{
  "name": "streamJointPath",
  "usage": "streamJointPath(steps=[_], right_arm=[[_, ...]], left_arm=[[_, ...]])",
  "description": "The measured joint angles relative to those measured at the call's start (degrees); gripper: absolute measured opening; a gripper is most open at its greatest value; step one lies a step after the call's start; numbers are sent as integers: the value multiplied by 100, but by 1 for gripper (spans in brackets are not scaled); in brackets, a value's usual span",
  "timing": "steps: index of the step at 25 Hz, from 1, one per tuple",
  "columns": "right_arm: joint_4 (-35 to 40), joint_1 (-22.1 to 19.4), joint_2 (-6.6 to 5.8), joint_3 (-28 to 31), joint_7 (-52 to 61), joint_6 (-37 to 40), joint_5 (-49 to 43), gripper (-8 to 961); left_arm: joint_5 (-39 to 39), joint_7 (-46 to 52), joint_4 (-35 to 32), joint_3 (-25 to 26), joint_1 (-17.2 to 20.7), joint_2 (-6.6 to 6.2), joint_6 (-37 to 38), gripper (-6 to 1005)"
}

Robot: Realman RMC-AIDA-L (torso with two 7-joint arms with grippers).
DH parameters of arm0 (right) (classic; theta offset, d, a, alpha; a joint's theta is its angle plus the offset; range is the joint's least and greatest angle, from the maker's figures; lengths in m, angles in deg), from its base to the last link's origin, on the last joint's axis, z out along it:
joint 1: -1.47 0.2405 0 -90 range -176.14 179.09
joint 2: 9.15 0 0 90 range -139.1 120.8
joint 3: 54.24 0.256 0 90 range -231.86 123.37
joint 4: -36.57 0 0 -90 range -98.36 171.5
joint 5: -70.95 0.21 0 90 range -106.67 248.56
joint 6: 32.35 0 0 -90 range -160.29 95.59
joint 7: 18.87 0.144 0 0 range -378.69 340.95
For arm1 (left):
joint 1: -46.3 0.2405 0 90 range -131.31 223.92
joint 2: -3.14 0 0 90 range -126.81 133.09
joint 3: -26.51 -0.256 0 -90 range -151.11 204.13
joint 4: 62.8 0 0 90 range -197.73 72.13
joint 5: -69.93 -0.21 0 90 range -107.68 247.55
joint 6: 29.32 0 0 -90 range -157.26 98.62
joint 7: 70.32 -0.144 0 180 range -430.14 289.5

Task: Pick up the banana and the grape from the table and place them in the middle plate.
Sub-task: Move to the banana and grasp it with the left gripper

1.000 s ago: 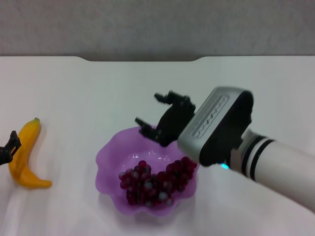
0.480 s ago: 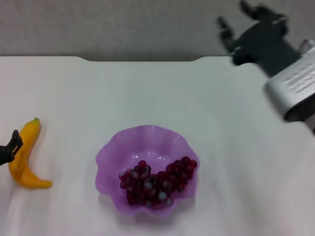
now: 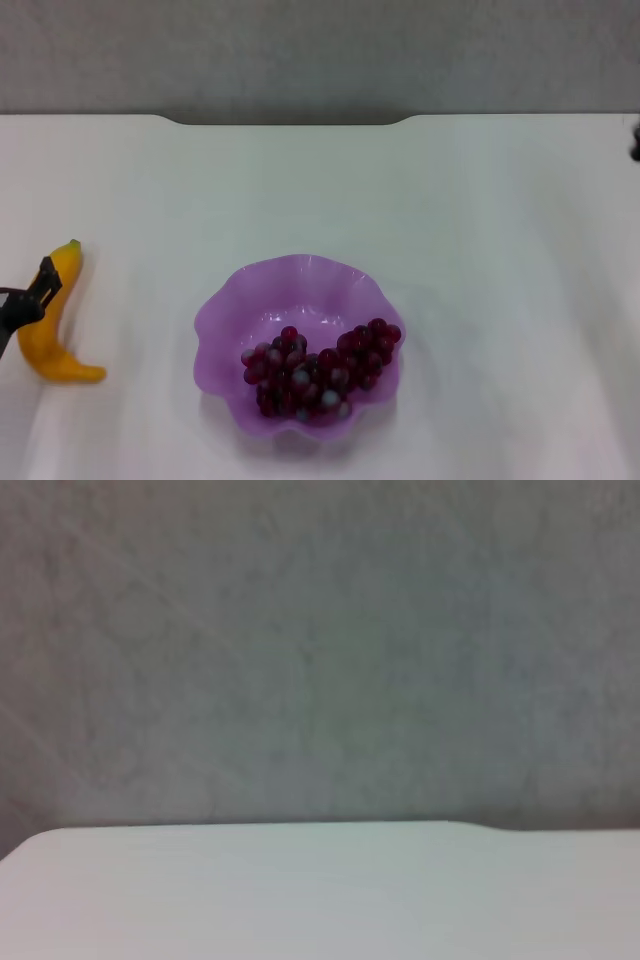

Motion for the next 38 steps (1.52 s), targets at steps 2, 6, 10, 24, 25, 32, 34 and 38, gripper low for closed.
streamJointPath(steps=[2,6,10,24,25,32,34,38], right_arm=[[-399,10,-13,95,358,-2,7,123],[-1528,181,-35,158,1011,90,-28,62],[-2733,460,-23,-138,1532,241,-28,25],[-2681,610,-23,-512,1917,272,-389,2],[-2681,610,-23,-512,1917,272,-389,2],[-2627,621,-21,-548,1918,272,-394,2],[-2624,621,-21,-553,1918,272,-394,2],[-2570,617,-22,-601,1918,273,-395,2]], left_arm=[[1,7,68,1,-2,-3,203,897],[-31,58,262,-20,31,-10,676,897],[-113,-1,311,2,-34,-14,606,897],[70,-184,-74,789,-402,-23,-986,894],[32,-225,-63,782,-394,-19,-987,893],[-381,-284,43,773,-376,11,-1141,889],[-426,-285,48,772,-376,11,-1178,888],[-509,-287,44,771,-332,13,-1209,886]])
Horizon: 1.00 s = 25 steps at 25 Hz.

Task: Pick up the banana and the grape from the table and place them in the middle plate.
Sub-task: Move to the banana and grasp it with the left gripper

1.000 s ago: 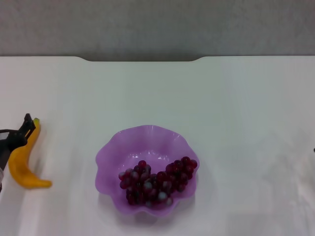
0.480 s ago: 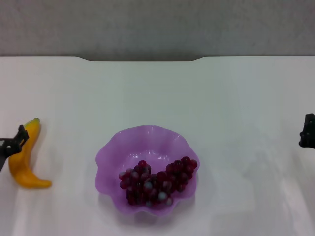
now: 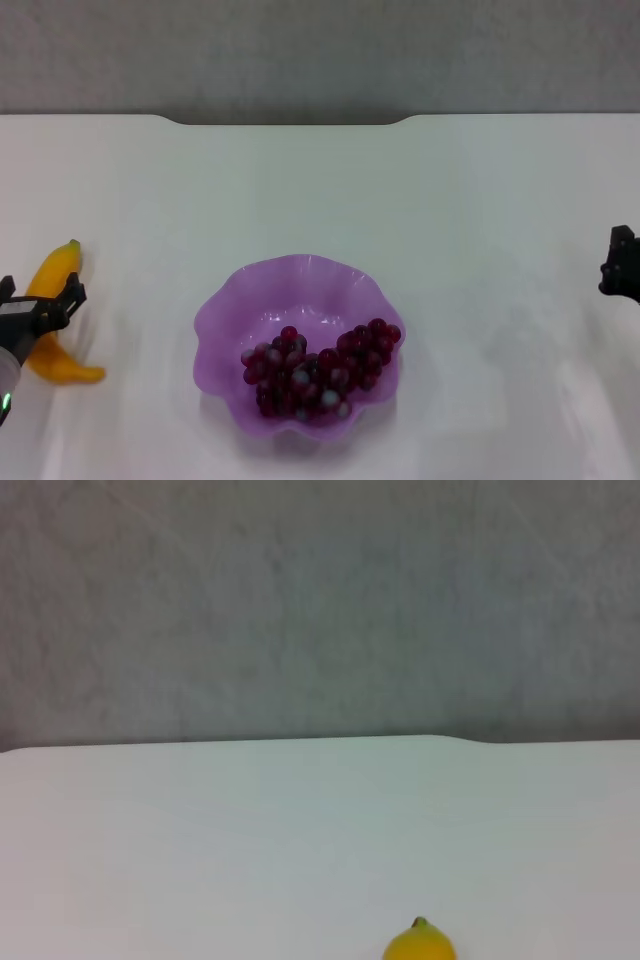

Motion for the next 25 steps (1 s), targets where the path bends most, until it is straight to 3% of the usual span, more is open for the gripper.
streamJointPath(steps=[25], right_arm=[[13,-28,0,-21,0,0,0,1]], left_arm=[[-3,-355,20,-212,114,11,-434,871]])
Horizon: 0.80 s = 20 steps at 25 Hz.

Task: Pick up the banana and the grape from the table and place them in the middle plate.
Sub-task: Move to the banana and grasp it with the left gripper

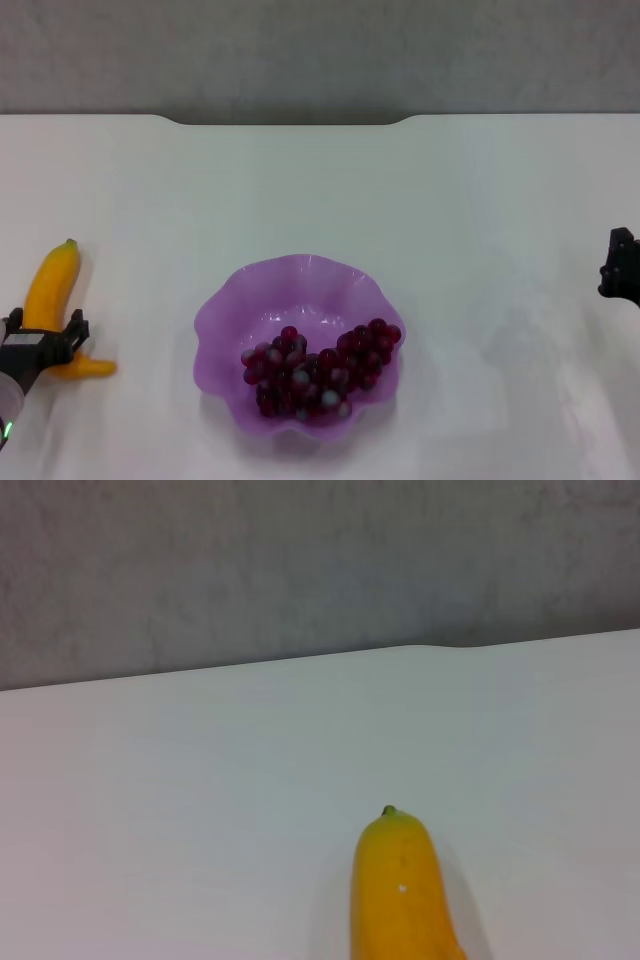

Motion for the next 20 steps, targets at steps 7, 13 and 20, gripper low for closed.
streamJointPath(steps=[7,13,20], right_arm=[[-1,2,0,0,0,0,0,1],[-1,-2,0,0,0,0,0,1],[-24,-6,5,0,0,0,0,2]], left_arm=[[-2,-8,0,-5,31,-2,-1,802],[-3,-9,0,-7,39,-2,6,632],[-1,-6,0,-8,39,-2,45,545]])
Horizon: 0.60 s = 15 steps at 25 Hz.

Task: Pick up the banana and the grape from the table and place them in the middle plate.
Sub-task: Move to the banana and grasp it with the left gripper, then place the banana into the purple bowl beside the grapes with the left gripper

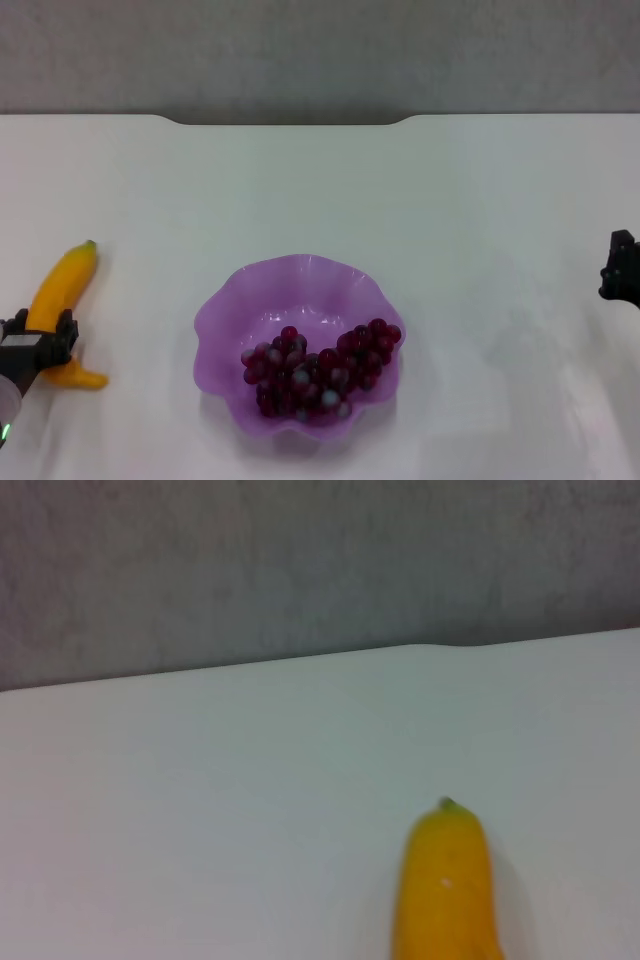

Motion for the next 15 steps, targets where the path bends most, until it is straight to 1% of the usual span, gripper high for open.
streamJointPath(steps=[3,9,13,15], right_arm=[[-22,-1,2,0,0,0,0,2],[-47,3,4,0,0,0,0,1],[-56,4,3,0,0,0,0,1],[-68,-1,-1,0,0,0,0,1]], left_arm=[[-1,0,0,11,-32,-3,93,532],[-1,4,2,34,-126,-30,509,507],[-2,7,5,13,-168,-38,616,488],[-7,7,70,10,-184,-49,806,483]])
